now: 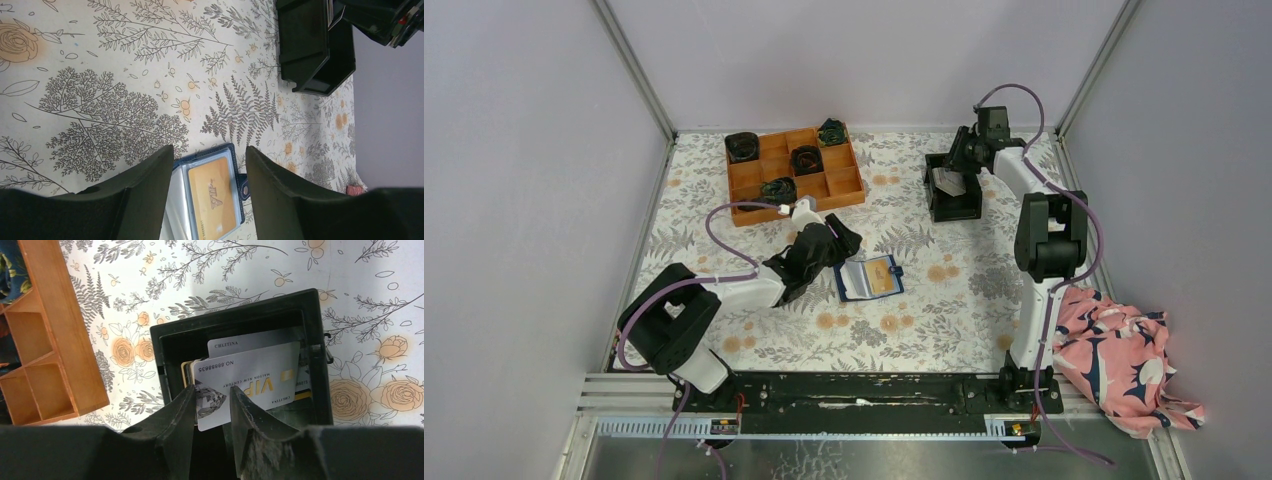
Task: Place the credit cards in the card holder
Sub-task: Pick up the credit card from the storage box.
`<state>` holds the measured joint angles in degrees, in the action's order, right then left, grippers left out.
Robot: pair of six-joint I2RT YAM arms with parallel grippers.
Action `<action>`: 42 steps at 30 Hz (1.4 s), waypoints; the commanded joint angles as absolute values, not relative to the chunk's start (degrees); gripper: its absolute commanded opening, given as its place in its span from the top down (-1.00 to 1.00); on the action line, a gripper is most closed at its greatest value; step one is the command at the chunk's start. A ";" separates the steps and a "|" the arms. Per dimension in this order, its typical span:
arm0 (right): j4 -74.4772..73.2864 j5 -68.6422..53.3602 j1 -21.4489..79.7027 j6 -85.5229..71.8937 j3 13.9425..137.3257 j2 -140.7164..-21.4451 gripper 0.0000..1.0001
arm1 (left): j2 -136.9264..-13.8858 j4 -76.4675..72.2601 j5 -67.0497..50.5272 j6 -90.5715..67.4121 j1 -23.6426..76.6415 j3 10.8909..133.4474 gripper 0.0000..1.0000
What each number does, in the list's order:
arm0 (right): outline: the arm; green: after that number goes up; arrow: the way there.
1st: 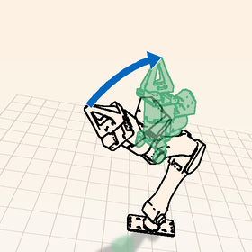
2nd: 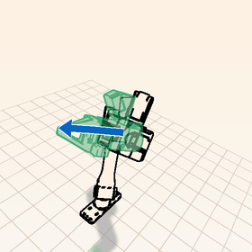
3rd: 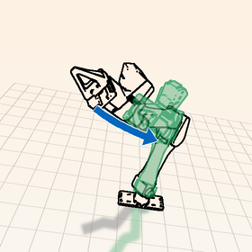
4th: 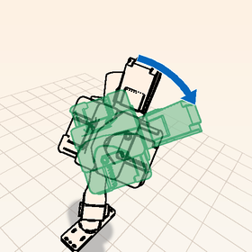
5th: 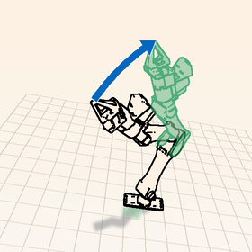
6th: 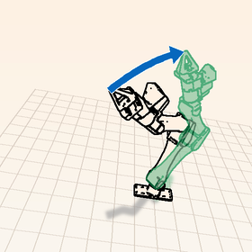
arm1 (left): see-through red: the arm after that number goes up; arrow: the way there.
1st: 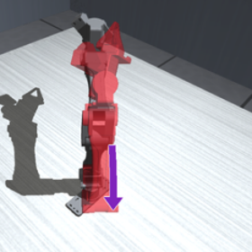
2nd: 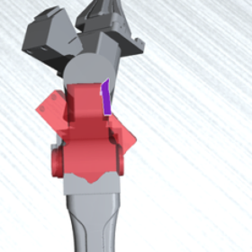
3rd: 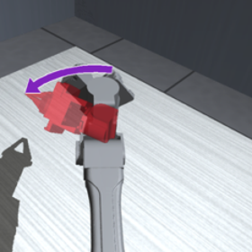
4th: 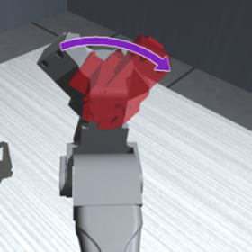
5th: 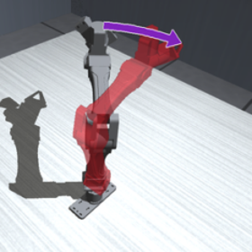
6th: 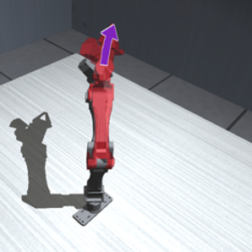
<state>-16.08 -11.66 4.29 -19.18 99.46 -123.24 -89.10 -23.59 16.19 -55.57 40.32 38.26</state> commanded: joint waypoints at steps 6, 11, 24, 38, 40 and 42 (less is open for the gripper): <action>-16.48 -12.78 5.18 -19.45 99.38 -118.34 0.27 | -89.40 -27.06 15.48 -55.90 39.81 37.31 -0.25; -16.60 -12.34 5.17 -19.06 98.80 -117.52 0.57 | -89.51 -27.36 15.26 -56.15 39.84 37.35 -0.24; -18.70 -8.00 5.18 -17.22 95.52 -112.11 0.74 | -89.15 -28.91 13.77 -56.97 39.82 37.05 -0.25; -17.05 -3.17 7.41 -16.29 79.50 -95.85 1.00 | -79.73 -31.94 9.68 -52.50 39.73 33.96 -0.25; -16.25 -3.91 8.61 -16.66 75.67 -89.65 1.00 | -77.47 -31.65 8.85 -51.24 39.73 33.49 -0.26; -16.02 -5.36 9.87 -16.85 72.00 -84.92 1.00 | -75.51 -31.64 7.86 -50.24 39.70 32.88 -0.26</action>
